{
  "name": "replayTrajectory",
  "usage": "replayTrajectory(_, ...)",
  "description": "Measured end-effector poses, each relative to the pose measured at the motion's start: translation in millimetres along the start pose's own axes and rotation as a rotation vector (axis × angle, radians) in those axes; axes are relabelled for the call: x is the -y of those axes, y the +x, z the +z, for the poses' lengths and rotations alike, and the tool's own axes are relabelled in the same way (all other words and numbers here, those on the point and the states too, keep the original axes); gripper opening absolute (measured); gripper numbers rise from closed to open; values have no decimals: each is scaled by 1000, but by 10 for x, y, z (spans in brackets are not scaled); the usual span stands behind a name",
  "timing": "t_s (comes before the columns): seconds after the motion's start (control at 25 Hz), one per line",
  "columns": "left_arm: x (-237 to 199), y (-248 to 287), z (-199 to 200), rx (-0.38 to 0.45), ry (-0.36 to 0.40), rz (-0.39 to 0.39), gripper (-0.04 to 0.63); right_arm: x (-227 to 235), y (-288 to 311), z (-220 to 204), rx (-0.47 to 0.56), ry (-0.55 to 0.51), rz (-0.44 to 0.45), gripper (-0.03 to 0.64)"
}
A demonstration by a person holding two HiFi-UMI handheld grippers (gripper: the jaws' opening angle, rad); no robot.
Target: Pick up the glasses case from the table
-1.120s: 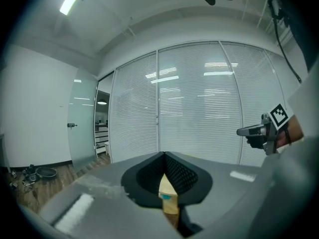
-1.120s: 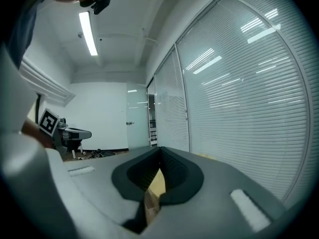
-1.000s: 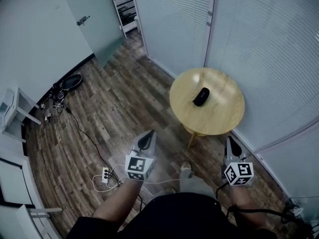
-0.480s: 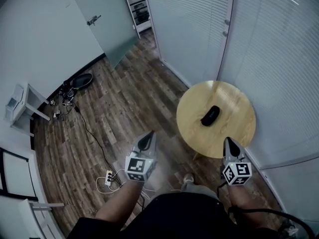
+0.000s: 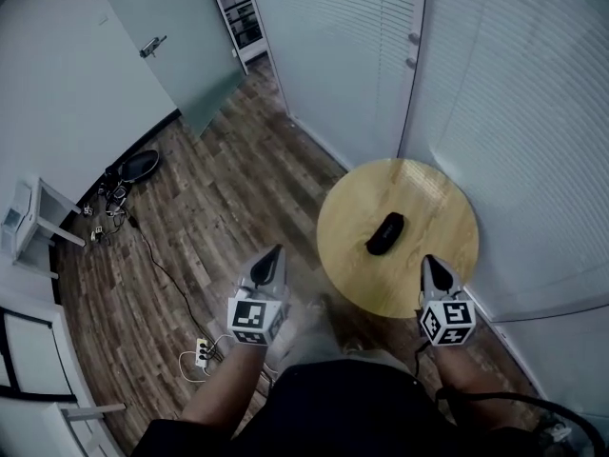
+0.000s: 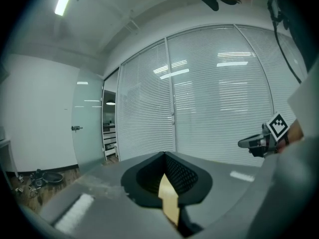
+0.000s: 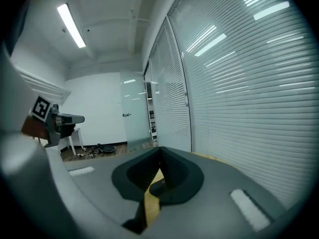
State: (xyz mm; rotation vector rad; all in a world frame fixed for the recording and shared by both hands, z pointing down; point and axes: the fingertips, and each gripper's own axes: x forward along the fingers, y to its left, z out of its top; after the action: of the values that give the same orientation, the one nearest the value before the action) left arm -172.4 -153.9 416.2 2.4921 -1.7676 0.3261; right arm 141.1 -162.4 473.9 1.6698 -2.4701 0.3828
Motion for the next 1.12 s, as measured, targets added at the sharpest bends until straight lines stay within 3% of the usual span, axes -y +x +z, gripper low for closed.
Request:
replayTrajectory(0.2,-11,648,18,26,17,-89,3,165,237,-1,20,14,-49,8)
replayTrajectory(0.52,-53,1718,216,35,89,-313,3,344,716,42,-6,77,-199,8)
replayTrajectory(0.84,-161,2616,321,41,92,-498,3,486,1135,72,-11,117,-404,8)
replayTrajectory(1.12,17,2979,95,-8,72,-570,3,595,1490,-95,-52,210,-424,9)
